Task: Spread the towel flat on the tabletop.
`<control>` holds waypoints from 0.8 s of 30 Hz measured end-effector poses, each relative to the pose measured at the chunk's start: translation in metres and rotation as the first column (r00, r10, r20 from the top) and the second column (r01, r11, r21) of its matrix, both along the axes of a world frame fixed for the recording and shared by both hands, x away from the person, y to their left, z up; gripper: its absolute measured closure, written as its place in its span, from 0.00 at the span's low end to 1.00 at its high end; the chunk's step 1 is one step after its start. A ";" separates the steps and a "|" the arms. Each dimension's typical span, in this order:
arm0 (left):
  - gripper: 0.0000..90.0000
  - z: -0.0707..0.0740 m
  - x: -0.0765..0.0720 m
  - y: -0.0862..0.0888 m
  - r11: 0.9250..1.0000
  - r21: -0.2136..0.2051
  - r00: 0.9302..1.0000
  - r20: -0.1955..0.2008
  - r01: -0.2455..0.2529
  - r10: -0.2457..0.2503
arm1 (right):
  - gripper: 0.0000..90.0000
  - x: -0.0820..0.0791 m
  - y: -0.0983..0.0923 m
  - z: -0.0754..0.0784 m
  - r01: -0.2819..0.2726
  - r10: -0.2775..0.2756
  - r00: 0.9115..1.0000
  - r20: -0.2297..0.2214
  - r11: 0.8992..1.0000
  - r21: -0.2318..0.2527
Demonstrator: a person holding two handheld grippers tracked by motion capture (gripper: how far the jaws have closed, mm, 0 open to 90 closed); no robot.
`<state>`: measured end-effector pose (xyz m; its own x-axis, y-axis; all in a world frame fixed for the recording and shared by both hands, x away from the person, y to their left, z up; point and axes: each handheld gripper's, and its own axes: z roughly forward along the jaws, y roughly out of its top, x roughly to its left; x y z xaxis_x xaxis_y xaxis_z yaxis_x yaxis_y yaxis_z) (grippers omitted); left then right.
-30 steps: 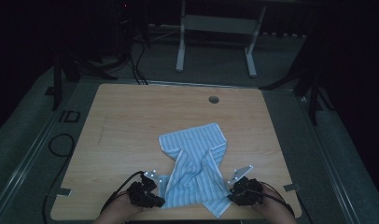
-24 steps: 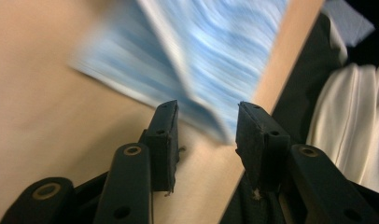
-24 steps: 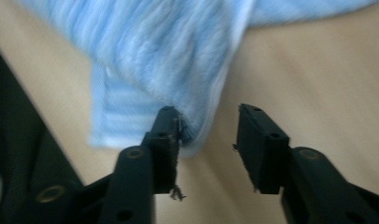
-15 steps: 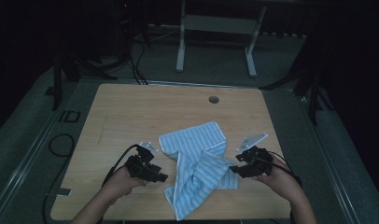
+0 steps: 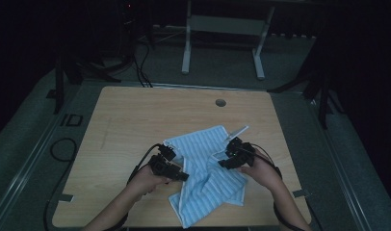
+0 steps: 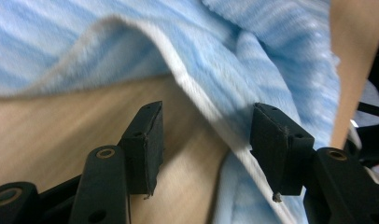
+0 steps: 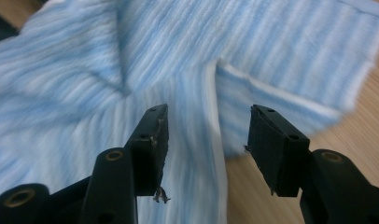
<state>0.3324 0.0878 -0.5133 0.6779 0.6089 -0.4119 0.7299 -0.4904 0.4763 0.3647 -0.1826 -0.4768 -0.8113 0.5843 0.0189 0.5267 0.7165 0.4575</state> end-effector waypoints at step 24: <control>0.99 0.018 -0.008 -0.007 0.994 0.015 0.990 0.087 0.110 -0.111 | 0.95 -0.015 -0.016 0.008 -0.013 0.012 0.999 0.038 1.000 0.004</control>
